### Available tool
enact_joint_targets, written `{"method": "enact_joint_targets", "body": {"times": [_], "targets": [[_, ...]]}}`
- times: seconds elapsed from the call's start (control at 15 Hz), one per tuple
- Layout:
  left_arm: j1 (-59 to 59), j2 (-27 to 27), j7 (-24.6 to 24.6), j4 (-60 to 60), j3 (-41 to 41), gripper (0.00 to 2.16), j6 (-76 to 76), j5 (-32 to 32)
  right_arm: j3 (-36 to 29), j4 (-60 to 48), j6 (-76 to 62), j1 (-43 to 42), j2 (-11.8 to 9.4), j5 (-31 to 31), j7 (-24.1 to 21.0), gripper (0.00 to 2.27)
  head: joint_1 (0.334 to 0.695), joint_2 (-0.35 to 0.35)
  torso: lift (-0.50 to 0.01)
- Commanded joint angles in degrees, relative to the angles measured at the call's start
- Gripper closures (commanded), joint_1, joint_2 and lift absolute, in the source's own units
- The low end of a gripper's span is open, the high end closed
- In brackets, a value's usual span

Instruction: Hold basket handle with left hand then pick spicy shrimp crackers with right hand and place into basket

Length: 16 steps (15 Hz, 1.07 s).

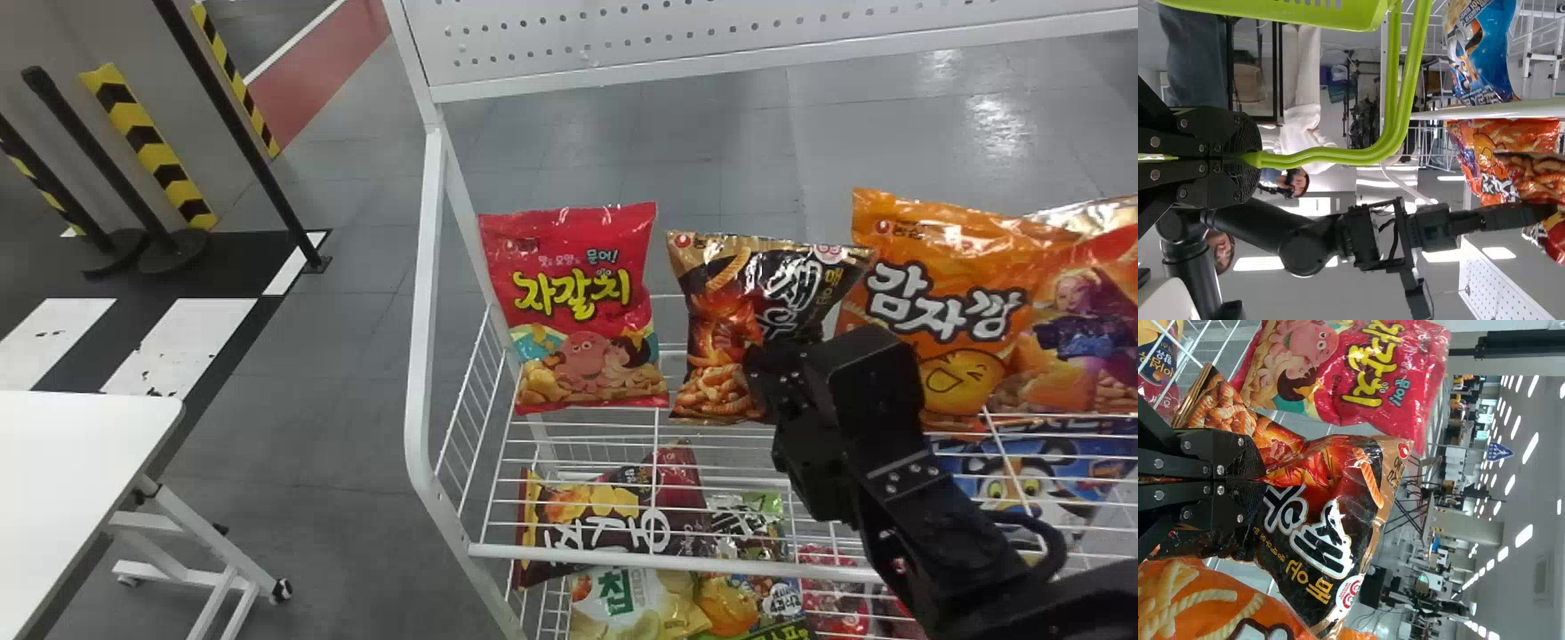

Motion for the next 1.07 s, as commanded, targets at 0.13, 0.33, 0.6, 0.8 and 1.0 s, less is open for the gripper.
{"method": "enact_joint_targets", "body": {"times": [0.13, 0.33, 0.6, 0.8, 1.0], "targets": [[0.0, 0.1, -0.7, 0.2, 0.0, 2.13, -0.4, 0.1, -1.5, -8.6, 0.1, 7.3, -3.6, 0.0, 1.4, 2.22, 0.695, 0.264, -0.010], [-0.1, 0.0, -0.7, 0.2, -0.2, 2.13, -0.4, 0.0, -3.9, -14.8, 4.0, 11.7, -5.8, -1.0, 3.6, 2.22, 0.695, 0.238, -0.010], [-0.1, 0.0, -0.7, 0.6, -0.2, 2.13, -0.4, 0.1, -10.5, -22.3, 7.8, 17.6, -7.0, -5.8, 9.8, 2.22, 0.695, 0.199, -0.010], [-0.1, 0.0, -0.7, 0.8, -0.2, 2.13, -0.5, 0.2, -16.8, -26.8, 11.4, 21.8, -7.3, -11.0, 14.7, 2.22, 0.695, 0.163, -0.010], [-0.1, 0.0, -0.7, 0.9, -0.3, 2.13, -0.5, 0.2, -24.7, -31.0, 18.6, 24.4, -7.8, -18.6, 19.7, 2.22, 0.695, 0.117, -0.010]]}}
